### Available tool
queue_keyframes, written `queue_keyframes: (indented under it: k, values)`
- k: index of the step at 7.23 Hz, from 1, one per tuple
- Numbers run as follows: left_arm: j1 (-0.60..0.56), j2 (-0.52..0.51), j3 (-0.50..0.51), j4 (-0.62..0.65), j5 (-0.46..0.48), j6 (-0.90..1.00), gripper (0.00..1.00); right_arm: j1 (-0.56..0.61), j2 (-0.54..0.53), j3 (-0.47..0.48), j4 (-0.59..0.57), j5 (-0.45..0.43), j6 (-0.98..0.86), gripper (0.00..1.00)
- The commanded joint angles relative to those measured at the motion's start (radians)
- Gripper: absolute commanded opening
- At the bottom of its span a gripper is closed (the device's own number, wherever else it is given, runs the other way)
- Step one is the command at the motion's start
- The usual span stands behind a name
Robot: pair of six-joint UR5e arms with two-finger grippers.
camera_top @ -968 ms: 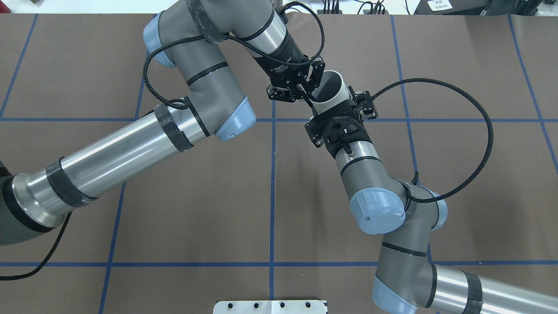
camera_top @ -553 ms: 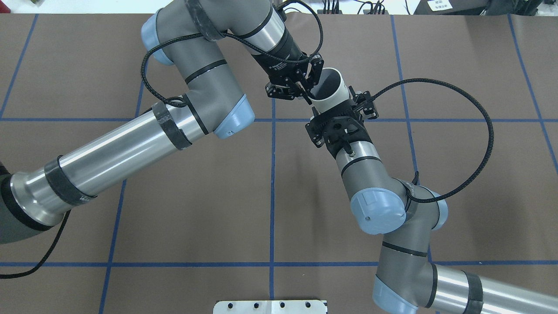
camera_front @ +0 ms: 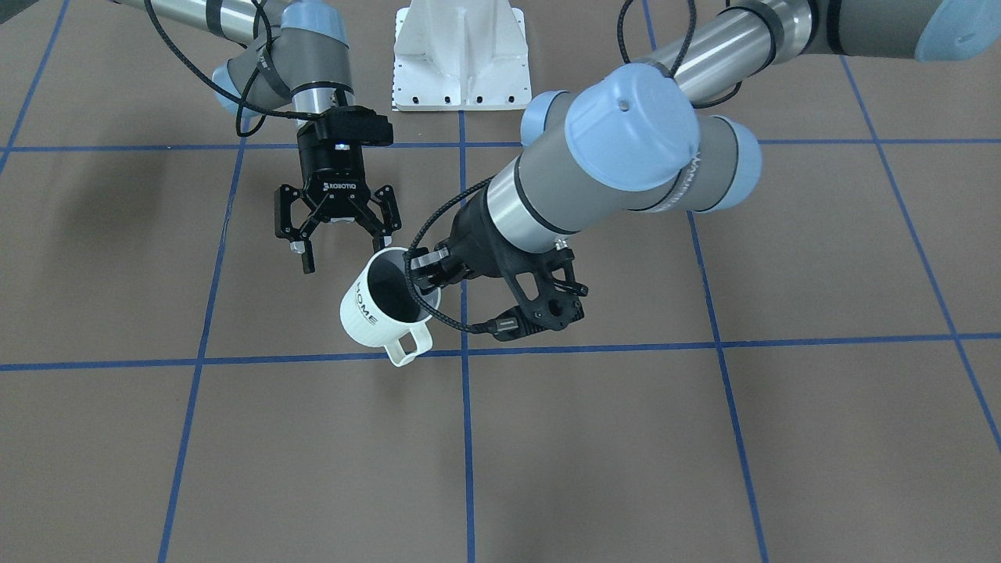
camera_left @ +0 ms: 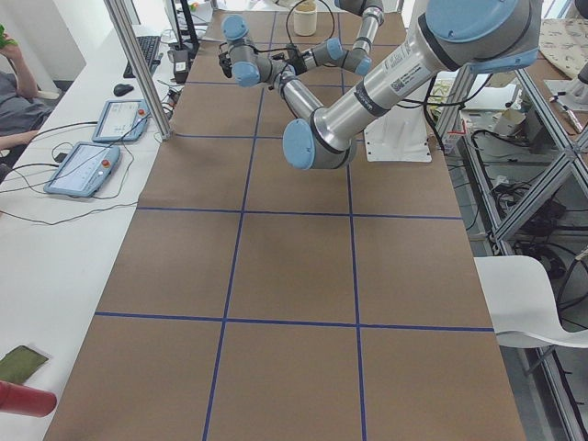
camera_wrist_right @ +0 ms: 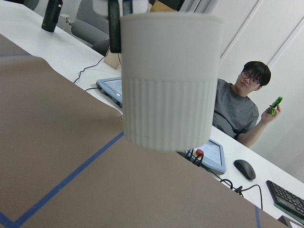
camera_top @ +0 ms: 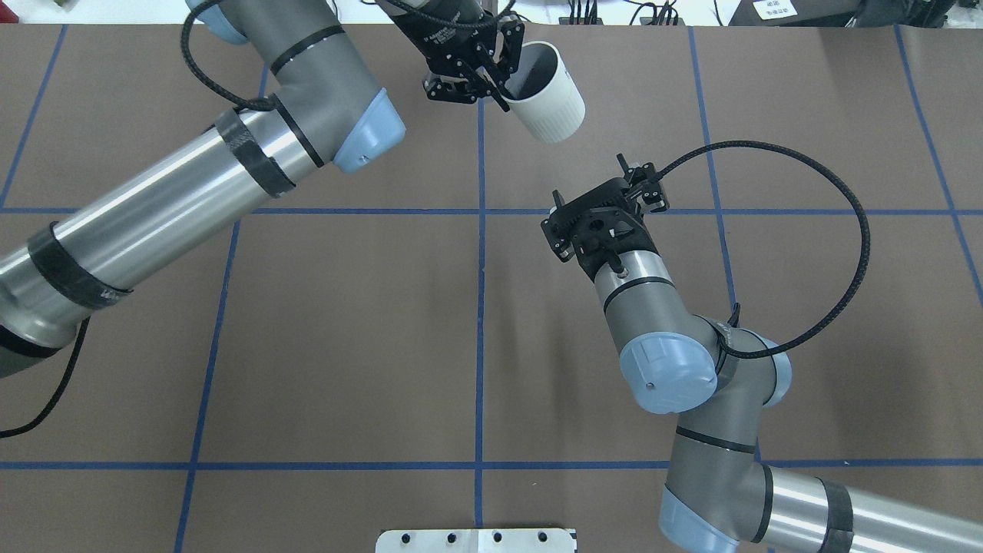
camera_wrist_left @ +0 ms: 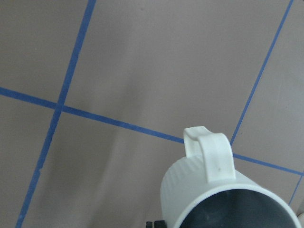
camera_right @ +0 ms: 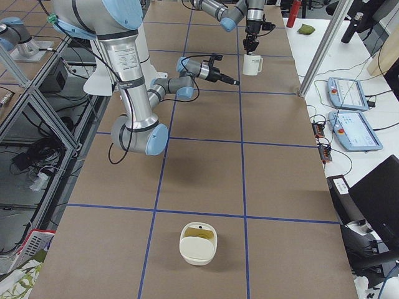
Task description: Left arm hands cup to right arm to dump lemon
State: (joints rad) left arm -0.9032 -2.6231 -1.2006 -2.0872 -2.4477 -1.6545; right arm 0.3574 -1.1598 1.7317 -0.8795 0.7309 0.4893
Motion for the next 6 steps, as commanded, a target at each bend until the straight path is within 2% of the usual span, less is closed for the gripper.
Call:
queue_keyframes:
  k: [1,2,4,5,6]
  values:
    - [-0.093,0.04,0.009,0.006,-0.037,0.031,0.0,0.011,0.002,-0.001,-0.007,0.014,0.002,1.0]
    - [-0.135,0.091,0.007,0.009,-0.039,0.104,0.0,0.05,0.0,-0.001,-0.009,0.075,0.002,1.0]
    - [-0.254,0.141,0.007,0.051,-0.027,0.273,0.0,0.215,-0.014,-0.001,-0.119,0.285,0.002,1.0]
    - [-0.297,0.143,0.004,0.121,-0.004,0.401,0.0,0.298,-0.017,-0.006,-0.175,0.4,0.0,1.0]
    - [-0.33,0.143,0.0,0.227,0.083,0.562,0.0,0.416,-0.018,-0.021,-0.228,0.589,-0.014,1.0]
